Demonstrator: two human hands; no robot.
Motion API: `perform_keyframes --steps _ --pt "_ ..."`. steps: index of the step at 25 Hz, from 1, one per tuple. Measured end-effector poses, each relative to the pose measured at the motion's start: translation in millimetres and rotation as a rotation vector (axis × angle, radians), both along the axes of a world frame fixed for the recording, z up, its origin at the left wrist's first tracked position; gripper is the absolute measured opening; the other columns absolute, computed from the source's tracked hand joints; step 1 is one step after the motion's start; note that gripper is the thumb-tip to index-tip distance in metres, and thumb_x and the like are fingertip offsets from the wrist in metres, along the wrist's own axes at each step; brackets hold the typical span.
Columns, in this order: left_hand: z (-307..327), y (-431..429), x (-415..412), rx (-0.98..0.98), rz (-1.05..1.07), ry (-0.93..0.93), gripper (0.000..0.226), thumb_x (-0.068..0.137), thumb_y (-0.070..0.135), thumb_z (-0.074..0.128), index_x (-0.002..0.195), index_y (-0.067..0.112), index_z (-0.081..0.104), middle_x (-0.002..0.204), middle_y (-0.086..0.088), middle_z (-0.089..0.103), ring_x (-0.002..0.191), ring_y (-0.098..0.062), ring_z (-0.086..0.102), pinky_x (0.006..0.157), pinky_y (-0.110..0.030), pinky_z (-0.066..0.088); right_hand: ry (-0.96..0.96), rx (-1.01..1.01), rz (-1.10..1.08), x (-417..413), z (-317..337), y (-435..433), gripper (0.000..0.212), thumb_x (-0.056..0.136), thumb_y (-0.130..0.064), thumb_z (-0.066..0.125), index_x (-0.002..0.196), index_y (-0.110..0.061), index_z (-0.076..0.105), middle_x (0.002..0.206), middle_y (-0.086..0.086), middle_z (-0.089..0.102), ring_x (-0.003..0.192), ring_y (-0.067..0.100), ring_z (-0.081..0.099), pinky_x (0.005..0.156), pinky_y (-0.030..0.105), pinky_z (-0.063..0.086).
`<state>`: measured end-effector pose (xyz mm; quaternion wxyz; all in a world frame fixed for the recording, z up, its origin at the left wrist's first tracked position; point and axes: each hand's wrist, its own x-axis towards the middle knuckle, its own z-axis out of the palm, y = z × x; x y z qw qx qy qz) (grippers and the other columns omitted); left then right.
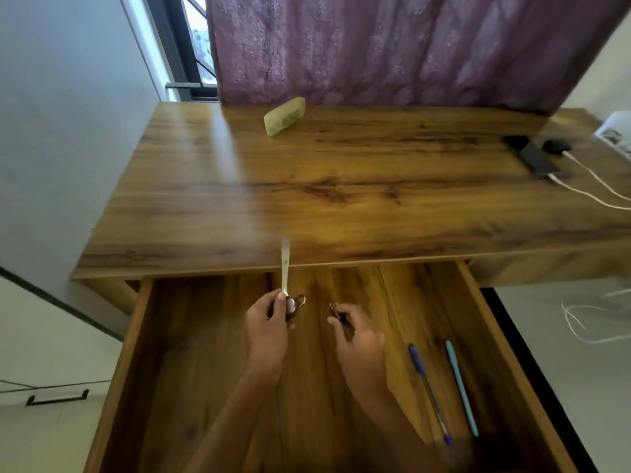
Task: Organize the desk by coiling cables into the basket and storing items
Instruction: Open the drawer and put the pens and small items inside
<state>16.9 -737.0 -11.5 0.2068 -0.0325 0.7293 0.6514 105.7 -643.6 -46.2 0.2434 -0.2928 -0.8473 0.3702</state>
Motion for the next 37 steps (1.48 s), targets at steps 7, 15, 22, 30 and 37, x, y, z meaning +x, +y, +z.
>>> perform_keyframes --steps 7,15,22,30,37 --pt "-11.7 -14.5 68.6 -0.067 -0.002 -0.069 0.02 0.096 0.014 0.045 0.105 0.009 0.061 0.086 -0.002 0.062 0.072 -0.011 0.056 0.054 -0.014 0.046 -0.564 0.121 0.249 61.8 -22.2 34.1 0.017 0.088 -0.015 0.059 0.105 -0.015 0.062 0.11 0.001 0.062 0.1 0.012 0.057 0.083 0.023 0.047" --pt "-19.5 -32.4 84.7 -0.117 0.001 -0.016 0.017 0.096 0.012 0.045 0.096 0.01 0.062 0.077 0.0 0.06 0.068 -0.011 0.054 0.061 -0.022 0.048 -0.479 0.208 0.324 63.3 -17.4 9.0 0.029 0.086 -0.029 0.062 0.11 -0.014 0.063 0.113 -0.002 0.059 0.105 0.009 0.054 0.087 0.02 0.043" --pt "-35.6 -49.5 80.0 -0.283 0.028 0.077 0.023 0.094 0.01 0.048 0.109 0.002 0.062 0.086 -0.005 0.066 0.081 -0.019 0.062 0.072 -0.031 0.05 -0.055 -0.904 0.123 47.8 3.8 -61.4 0.021 0.082 -0.014 0.069 0.1 -0.004 0.068 0.093 0.011 0.071 0.082 0.019 0.07 0.068 0.026 0.058" --pt "-51.7 -93.9 61.0 -0.515 0.091 0.077 0.026 0.092 0.006 0.052 0.115 0.002 0.062 0.109 -0.014 0.067 0.1 -0.025 0.062 0.082 -0.031 0.047 -0.376 -0.765 -0.067 19.0 -33.7 -54.9 0.018 0.084 -0.013 0.067 0.101 -0.008 0.068 0.097 0.005 0.069 0.078 0.01 0.065 0.064 0.017 0.052" --pt "-68.8 -128.6 41.8 -0.615 0.054 0.007 0.024 0.085 0.008 0.062 0.108 0.001 0.065 0.103 -0.013 0.069 0.09 -0.02 0.064 0.082 -0.031 0.052 -0.438 -0.513 -0.161 9.7 -43.8 -64.3 0.019 0.079 -0.019 0.072 0.094 -0.008 0.068 0.088 0.005 0.07 0.08 0.018 0.066 0.073 0.034 0.056"
